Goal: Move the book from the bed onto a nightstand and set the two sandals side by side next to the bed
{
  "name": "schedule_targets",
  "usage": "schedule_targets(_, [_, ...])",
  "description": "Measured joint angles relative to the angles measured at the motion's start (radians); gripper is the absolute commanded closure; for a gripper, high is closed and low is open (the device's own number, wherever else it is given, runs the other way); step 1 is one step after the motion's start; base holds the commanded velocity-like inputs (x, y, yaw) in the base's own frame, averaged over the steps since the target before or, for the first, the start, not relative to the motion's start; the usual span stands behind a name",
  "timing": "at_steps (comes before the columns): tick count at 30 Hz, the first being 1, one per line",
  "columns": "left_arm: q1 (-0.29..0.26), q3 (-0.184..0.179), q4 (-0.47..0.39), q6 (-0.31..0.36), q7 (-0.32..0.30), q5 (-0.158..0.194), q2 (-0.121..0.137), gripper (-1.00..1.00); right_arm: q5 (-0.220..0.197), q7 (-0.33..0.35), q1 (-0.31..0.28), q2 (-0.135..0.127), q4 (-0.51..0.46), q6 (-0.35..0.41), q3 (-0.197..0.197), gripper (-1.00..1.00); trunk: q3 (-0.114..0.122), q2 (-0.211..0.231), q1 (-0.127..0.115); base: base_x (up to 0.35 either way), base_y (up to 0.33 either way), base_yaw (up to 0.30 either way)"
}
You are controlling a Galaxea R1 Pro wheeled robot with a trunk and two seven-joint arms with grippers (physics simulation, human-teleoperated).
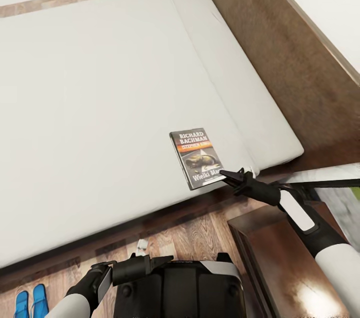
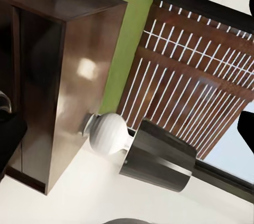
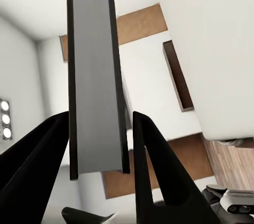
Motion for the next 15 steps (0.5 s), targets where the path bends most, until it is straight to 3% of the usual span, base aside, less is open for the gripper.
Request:
schedule_targets(6, [0.0, 0.001, 0.0, 0.001, -0.001, 0.0, 0.0, -1.0, 0.005, 0.0, 0.0, 0.0, -0.002, -0.003, 0.071, 1.0, 0.019, 0.042, -0.023, 0.0, 0.0, 0.0])
schedule_targets(15, [0.0, 0.002, 0.0, 0.001, -0.001, 0.0, 0.002, -1.0, 0.0, 0.0, 0.0, 0.001, -0.002, 0.0, 0.087, 1.0, 0.047, 0.105, -0.058, 0.0, 0.0, 0.0])
